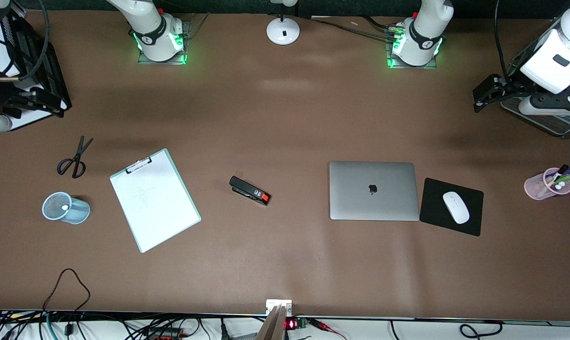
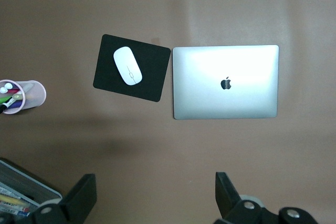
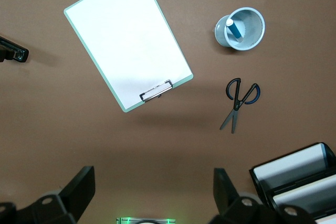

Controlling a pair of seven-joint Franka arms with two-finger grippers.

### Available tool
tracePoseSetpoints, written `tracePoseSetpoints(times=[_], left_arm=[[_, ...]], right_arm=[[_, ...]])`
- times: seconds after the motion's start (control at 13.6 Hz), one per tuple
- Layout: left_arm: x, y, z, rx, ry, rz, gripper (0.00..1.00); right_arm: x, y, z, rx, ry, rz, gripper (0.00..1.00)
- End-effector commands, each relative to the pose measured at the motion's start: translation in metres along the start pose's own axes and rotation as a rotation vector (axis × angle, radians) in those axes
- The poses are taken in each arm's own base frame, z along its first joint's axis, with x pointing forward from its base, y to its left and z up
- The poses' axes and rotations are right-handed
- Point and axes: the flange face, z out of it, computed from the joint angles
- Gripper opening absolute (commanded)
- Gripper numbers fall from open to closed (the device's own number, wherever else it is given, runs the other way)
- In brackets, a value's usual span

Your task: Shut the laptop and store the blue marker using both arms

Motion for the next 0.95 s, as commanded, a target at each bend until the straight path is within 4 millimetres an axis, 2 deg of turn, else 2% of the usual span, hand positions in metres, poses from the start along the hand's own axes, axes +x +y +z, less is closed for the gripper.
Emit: tracePoseSetpoints(times=[0.0, 0.88], left_arm=[[-0.0008, 0.0005, -0.0053, 0.002, 0.016, 0.020, 1.00], [0.0020, 0.0010, -0.0058, -0.001, 0.035, 0.020, 1.00]], right_arm=[[-0.0156, 0.0001, -0.0028, 0.007, 0.016, 0.019, 1.00], [-0.0221, 0.0060, -0.0076, 0.011, 0.021, 0.039, 1.00]])
